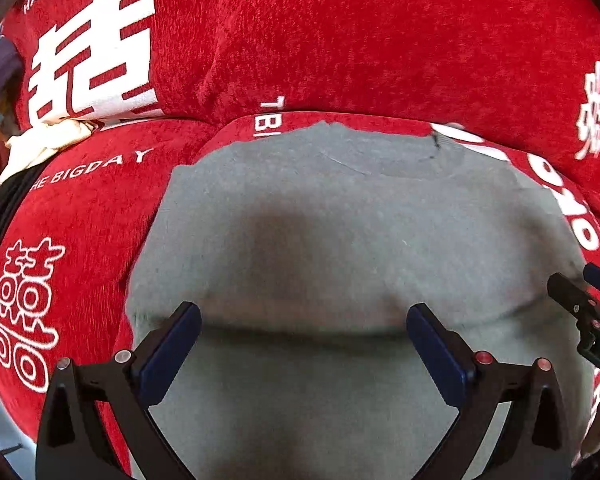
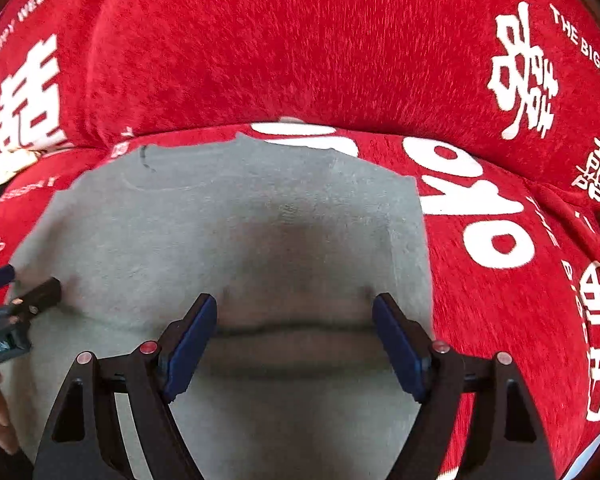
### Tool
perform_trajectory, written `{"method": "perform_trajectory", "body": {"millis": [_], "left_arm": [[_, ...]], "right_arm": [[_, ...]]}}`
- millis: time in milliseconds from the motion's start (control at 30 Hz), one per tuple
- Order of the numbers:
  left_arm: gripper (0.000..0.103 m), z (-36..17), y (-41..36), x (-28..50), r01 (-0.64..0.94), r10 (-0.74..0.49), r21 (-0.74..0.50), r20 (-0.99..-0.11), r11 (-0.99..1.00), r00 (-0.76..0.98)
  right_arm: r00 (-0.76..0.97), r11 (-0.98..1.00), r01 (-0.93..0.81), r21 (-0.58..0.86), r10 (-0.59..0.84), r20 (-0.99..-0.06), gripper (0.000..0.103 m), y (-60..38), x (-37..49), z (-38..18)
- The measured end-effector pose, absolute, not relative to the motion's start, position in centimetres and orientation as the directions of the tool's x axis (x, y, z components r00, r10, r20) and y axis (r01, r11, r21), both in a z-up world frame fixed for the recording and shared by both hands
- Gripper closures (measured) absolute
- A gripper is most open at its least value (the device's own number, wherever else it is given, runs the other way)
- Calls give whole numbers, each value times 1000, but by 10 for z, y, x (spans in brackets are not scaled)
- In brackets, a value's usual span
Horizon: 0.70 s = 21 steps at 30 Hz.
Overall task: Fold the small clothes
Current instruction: 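Smooth the folded sweatshirt flat with both tools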
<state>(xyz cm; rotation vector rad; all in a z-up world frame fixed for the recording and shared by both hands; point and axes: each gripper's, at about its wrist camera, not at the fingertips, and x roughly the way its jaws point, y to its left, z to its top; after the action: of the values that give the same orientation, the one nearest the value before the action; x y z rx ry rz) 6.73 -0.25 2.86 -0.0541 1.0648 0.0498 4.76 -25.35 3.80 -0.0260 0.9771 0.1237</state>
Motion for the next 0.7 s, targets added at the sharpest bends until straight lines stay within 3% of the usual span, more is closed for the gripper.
{"method": "perform_trajectory", "body": {"millis": [333, 700], "left_arm": [[1, 4, -8, 34, -14, -27, -38, -886, 999, 462], [1, 4, 49, -1, -37, -59, -87, -881, 996, 470]], "right_arm": [[511, 972, -235, 8, 130, -850, 20, -204, 2, 10], [534, 992, -109, 57, 107, -839, 19, -282, -23, 15]]}}
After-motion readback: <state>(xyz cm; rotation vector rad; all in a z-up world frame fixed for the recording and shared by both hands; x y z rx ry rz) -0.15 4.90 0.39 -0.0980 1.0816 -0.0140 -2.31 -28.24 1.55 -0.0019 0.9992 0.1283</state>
